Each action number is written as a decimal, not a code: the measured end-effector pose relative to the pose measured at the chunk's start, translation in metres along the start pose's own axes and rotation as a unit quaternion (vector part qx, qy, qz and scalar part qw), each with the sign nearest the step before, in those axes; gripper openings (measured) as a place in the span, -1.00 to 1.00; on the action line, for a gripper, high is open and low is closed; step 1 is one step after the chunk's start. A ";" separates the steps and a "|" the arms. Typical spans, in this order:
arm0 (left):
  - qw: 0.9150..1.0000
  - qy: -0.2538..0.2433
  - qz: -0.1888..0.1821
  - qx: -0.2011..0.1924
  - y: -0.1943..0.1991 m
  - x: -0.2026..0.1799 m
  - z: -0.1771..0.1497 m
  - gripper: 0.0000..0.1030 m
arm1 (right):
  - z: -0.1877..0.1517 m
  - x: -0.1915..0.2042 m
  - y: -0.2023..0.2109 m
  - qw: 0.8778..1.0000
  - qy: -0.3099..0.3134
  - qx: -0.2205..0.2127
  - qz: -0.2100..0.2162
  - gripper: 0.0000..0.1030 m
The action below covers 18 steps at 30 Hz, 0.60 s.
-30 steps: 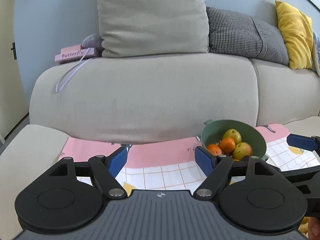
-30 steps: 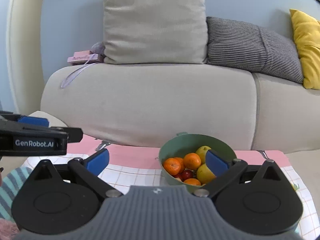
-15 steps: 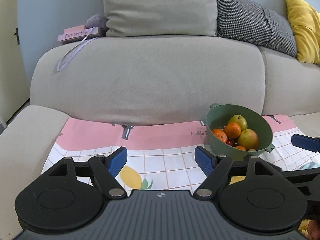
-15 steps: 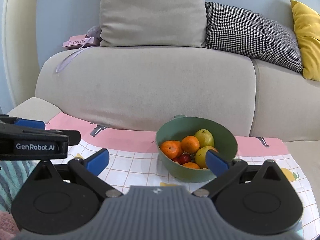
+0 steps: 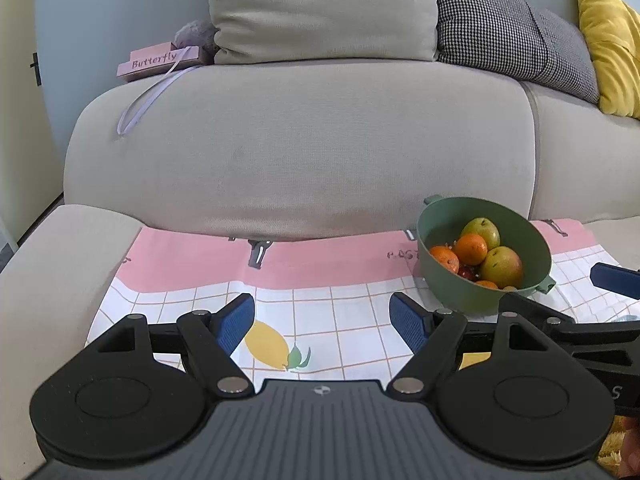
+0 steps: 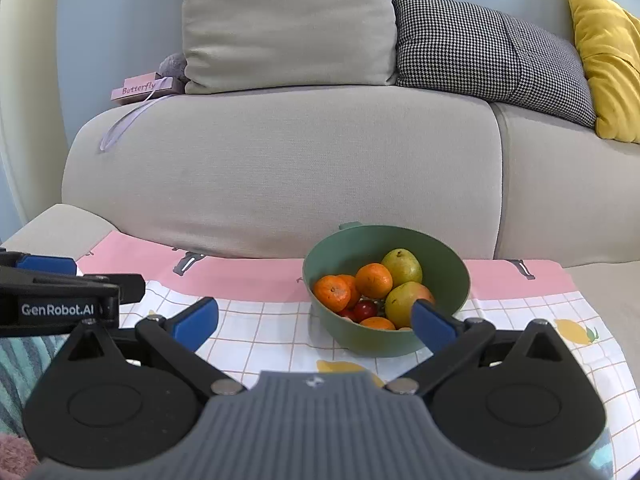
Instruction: Organize fruits
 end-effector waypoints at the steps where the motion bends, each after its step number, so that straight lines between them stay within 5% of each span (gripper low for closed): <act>1: 1.000 0.000 0.000 0.002 0.000 0.000 0.000 0.75 | 0.000 0.000 -0.001 1.000 0.001 0.002 -0.001 0.92; 18: 1.000 0.001 0.003 0.003 0.002 0.000 -0.001 0.75 | -0.003 -0.003 -0.002 1.000 0.012 0.008 0.003 0.92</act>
Point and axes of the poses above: each gripper's, at about its wrist camera, not at the fingertips, and y roughly against the way its jaws point, x to its left, z to its top, the point moved 2 cm from there along -y, roughly the way its jaws point, and after that the axes turned 11 degrees about -z, right-handed, at the moved point
